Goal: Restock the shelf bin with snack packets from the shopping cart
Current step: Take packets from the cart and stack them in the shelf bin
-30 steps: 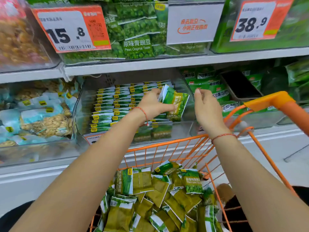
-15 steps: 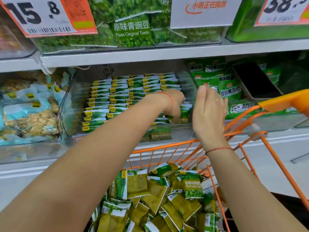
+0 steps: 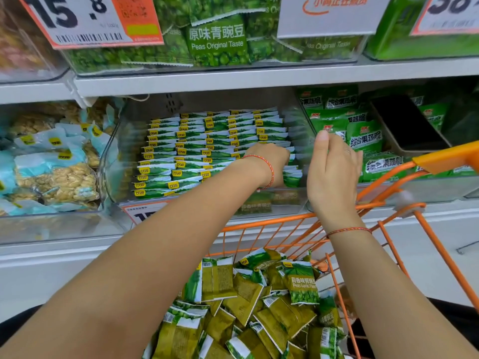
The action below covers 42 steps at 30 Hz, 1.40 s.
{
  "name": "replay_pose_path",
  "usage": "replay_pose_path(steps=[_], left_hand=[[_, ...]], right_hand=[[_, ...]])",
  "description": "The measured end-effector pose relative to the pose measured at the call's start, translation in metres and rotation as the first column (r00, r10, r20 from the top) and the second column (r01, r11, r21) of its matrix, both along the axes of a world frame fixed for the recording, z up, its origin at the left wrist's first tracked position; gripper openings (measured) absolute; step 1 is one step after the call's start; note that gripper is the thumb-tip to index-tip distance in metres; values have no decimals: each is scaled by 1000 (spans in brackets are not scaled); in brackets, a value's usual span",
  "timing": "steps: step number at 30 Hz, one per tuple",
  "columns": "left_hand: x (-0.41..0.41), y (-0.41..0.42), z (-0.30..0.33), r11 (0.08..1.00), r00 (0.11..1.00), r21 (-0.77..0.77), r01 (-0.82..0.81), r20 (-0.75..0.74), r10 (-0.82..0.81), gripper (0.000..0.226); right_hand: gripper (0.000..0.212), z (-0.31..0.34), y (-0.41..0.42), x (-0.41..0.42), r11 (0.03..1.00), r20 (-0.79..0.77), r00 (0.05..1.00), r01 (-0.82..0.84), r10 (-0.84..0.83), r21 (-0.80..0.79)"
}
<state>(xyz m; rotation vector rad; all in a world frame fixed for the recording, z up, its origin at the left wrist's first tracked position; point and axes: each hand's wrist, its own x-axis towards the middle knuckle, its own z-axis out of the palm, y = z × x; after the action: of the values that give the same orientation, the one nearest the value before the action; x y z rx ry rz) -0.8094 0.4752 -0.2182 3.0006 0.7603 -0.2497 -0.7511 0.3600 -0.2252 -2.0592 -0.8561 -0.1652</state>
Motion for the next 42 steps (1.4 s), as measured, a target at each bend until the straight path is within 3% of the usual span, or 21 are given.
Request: replay_pose_path(steps=[4, 6, 9, 11, 13, 15, 18, 20, 23, 25, 27, 29, 31, 33, 35, 39, 42], left_hand=[[6, -8, 5, 996, 995, 66, -55, -82, 60, 5], [8, -9, 6, 994, 993, 72, -79, -83, 85, 5], [6, -7, 2, 996, 995, 50, -74, -63, 77, 25], [-1, -7, 2, 995, 996, -55, -88, -41, 85, 44], [-10, -9, 10, 974, 989, -194, -120, 61, 134, 54], [-23, -17, 24, 968, 943, -233, -99, 288, 165, 45], [-57, -57, 33, 982, 754, -189, 20, 647, 110, 21], [-81, -88, 21, 990, 724, -71, 121, 689, -39, 30], [-98, -120, -6, 981, 876, 51, 189, 442, -192, 36], [-96, -138, -20, 984, 973, -103, 143, 198, -121, 34], [-93, -154, -41, 971, 998, -237, 21, 68, -5, 33], [-91, -163, -65, 896, 987, -420, -146, 7, 163, 37], [-89, -162, -86, 747, 938, -590, -305, -48, 345, 41], [-86, -160, -97, 644, 883, -654, -397, -81, 462, 42], [-83, -159, -99, 604, 850, -661, -445, -99, 518, 43], [-81, -165, -104, 654, 839, -583, -481, -91, 536, 48], [-80, -166, -104, 544, 810, -699, -464, -87, 579, 55]], right_hand=[[59, 0, 0, -1, 1000, -6, 1000, 7, -7, 2], [60, 0, 0, -1, 1000, -4, 1000, 0, 0, 4], [55, 1, 0, -2, 1000, 1, 1000, -8, 8, -6], [53, 2, -1, -3, 1000, 8, 1000, -12, 12, -12], [52, 2, -2, -3, 1000, 21, 1000, -13, 13, -27], [54, 0, -2, -3, 999, 29, 999, -21, 22, -42], [52, 1, -2, -4, 999, 27, 999, -24, 25, -34], [48, 3, -3, -5, 1000, 20, 1000, -22, 22, -10], [41, 5, -5, -8, 998, -3, 999, -46, 46, 34], [40, 5, -6, -8, 998, -20, 998, -60, 61, 37], [40, 7, -7, -9, 997, -28, 997, -70, 72, 41], [39, 8, -8, -10, 995, -36, 996, -79, 81, 53], [39, 8, -9, -9, 994, -50, 994, -92, 95, 66], [40, 7, -9, -9, 992, -54, 993, -105, 109, 70], [41, 6, -9, -9, 991, -57, 992, -110, 115, 76], [40, 6, -11, -9, 989, -58, 991, -119, 124, 85], [40, 6, -12, -8, 989, -53, 991, -118, 123, 85]])
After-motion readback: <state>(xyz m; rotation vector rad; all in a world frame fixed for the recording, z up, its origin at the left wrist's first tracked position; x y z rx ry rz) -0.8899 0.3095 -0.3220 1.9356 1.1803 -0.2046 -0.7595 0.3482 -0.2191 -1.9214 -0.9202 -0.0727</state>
